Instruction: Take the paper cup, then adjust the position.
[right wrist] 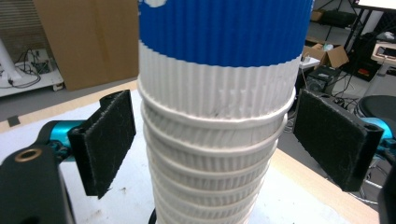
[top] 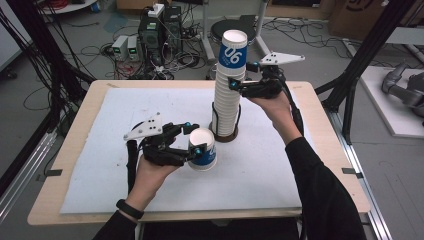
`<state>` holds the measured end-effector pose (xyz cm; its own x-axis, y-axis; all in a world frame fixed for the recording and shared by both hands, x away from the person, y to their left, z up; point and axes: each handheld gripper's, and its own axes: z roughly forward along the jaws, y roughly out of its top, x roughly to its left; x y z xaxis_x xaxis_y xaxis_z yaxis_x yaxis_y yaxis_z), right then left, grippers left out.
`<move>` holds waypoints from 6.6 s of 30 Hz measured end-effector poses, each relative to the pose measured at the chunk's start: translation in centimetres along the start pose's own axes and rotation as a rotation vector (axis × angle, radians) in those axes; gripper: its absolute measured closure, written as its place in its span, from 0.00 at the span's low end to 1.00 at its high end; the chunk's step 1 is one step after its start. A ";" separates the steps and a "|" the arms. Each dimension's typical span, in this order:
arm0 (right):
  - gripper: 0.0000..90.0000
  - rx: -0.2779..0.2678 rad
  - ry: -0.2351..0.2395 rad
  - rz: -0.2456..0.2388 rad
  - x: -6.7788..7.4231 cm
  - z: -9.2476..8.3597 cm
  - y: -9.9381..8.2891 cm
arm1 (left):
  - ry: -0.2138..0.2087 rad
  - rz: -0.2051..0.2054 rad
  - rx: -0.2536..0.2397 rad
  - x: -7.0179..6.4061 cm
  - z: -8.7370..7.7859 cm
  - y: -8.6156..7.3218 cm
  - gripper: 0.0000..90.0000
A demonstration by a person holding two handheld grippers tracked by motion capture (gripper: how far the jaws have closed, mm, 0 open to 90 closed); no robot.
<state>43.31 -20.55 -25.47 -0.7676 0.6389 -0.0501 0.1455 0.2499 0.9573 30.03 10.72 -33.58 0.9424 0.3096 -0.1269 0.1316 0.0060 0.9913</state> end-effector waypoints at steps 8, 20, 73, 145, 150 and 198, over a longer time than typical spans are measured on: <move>0.15 -0.025 0.009 -0.014 0.3 -2.2 -1.0 | 0.006 -0.011 -0.001 0.4 -0.5 -0.7 0.34; 0.15 -0.066 0.051 -0.014 1.3 -5.7 -3.8 | -0.013 0.003 0.012 0.9 -0.1 -1.4 0.34; 0.15 -0.060 0.209 -0.002 5.6 -8.5 -14.2 | -0.058 0.002 0.017 0.6 0.7 -2.2 0.34; 0.22 0.110 0.546 0.001 11.5 -3.4 -15.0 | -0.152 -0.026 0.015 -1.4 4.4 -2.4 0.34; 0.22 0.130 0.549 -0.014 11.4 -3.4 -15.0 | -0.167 -0.023 0.058 -1.2 4.3 -2.0 0.30; 0.16 0.038 0.537 0.081 10.8 -4.3 -14.2 | -0.170 -0.056 -0.009 -0.1 2.6 -1.3 0.34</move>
<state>30.28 -20.38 -38.38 -0.9624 0.1984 0.1853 0.2322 0.2478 0.9406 30.56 8.25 -34.98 0.9722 0.1433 -0.1854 0.1833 0.0275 0.9827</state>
